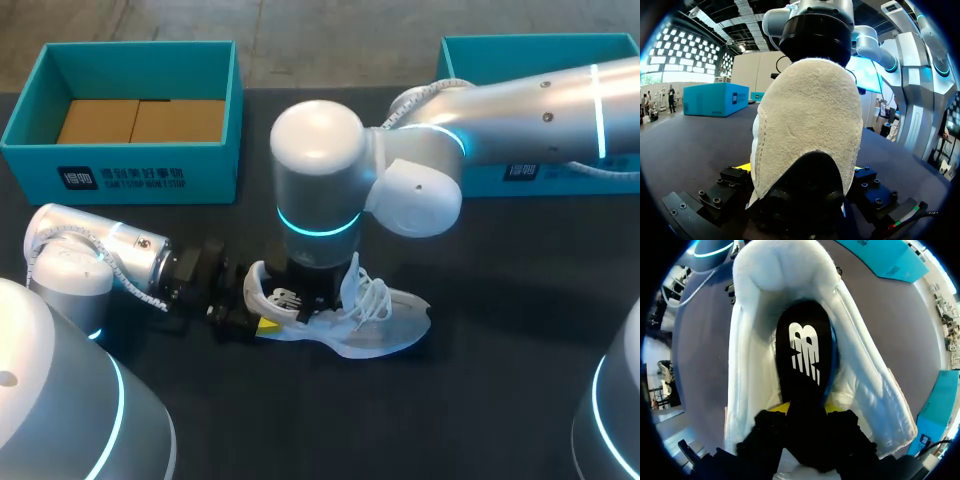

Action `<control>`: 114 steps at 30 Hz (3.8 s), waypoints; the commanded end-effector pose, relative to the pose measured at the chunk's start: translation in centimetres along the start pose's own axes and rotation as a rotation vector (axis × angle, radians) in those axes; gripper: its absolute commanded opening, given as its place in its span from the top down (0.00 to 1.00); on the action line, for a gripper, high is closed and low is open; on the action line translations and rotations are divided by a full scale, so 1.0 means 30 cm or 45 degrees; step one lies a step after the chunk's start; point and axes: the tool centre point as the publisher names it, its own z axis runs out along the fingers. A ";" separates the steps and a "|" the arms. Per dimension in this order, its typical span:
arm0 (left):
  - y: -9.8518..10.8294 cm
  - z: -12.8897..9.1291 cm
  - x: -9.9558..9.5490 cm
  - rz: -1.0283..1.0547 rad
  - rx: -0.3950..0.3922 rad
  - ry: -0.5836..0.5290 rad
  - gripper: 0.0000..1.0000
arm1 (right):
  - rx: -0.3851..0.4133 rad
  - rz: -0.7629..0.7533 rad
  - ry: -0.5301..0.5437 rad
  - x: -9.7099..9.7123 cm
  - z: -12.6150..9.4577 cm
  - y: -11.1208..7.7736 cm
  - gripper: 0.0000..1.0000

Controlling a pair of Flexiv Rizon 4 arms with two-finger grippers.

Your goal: Take the shoe out of the shoebox, open the shoe tongue, remove and reinsert the insole, then place the shoe into the shoebox

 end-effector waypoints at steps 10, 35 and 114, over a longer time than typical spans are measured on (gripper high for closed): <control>0.011 -0.006 -0.005 -0.003 0.000 -0.004 1.00 | -0.007 0.020 -0.076 -0.050 0.106 0.027 0.59; 0.011 -0.006 -0.005 -0.003 0.000 -0.004 1.00 | 0.007 0.017 0.114 -0.010 0.249 0.049 0.52; 0.011 -0.006 -0.005 -0.003 0.000 -0.004 1.00 | -0.388 0.016 -0.122 -0.016 -0.169 -0.061 1.00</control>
